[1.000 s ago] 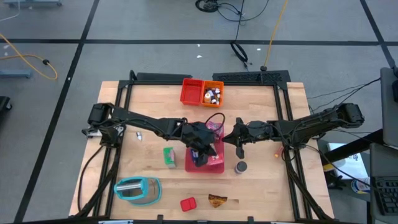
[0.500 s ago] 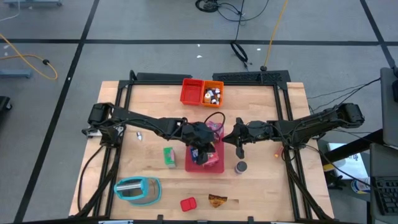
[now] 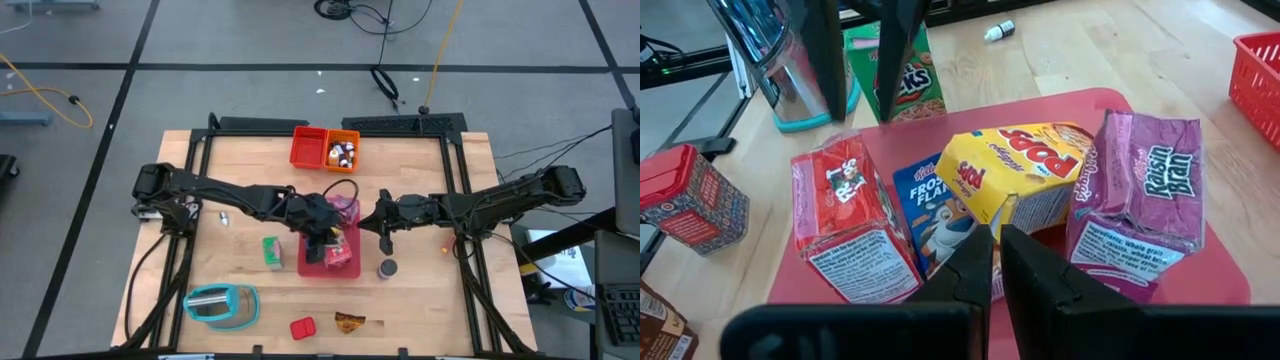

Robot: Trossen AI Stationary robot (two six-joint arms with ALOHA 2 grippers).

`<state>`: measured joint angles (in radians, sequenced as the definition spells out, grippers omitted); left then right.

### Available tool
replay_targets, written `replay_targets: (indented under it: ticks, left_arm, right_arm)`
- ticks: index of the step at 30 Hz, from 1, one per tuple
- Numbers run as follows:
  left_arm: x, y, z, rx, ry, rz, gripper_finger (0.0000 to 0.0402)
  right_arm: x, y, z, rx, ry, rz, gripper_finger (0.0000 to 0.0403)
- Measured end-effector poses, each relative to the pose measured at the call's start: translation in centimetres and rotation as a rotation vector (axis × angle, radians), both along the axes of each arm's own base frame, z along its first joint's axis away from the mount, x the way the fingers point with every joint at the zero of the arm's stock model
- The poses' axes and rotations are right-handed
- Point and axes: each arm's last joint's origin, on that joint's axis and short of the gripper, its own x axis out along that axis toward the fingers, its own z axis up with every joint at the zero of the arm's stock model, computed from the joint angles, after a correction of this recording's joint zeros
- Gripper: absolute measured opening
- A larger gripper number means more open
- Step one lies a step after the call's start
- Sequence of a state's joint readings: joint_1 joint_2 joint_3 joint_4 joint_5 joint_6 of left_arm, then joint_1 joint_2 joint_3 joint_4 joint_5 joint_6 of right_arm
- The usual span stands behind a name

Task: Pick & Place Kitchen Items
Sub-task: Put the green cereal box into the light red bin

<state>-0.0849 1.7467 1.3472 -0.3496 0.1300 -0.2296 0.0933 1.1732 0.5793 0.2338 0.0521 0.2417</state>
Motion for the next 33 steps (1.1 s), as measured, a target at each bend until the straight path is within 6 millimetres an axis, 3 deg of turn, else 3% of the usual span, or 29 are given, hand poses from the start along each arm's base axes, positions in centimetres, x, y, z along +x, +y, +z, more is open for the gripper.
replay_targets:
  ticks: [8, 15, 24, 33]
  left_arm:
    - [-2.9, -0.1, 1.6, -0.003, 0.127, 0.039, 0.0088]
    - [-5.2, 0.0, 1.6, 0.081, 0.302, 0.211, 0.0088]
    - [-8.1, -0.4, 1.5, 0.129, 0.528, 0.238, 0.0088]
    - [-10.9, -1.2, 3.9, 0.159, 0.51, 0.228, 0.0088]
  right_arm:
    - [-0.2, 0.0, -0.5, -0.002, 0.013, -0.003, 0.0018]
    - [-0.5, -0.1, -1.1, 0.005, -0.015, -0.006, 0.0018]
    - [-0.7, -0.1, -1.3, 0.012, -0.061, -0.004, 0.0018]
    - [-0.6, -0.1, -1.2, 0.012, -0.071, -0.003, 0.0018]
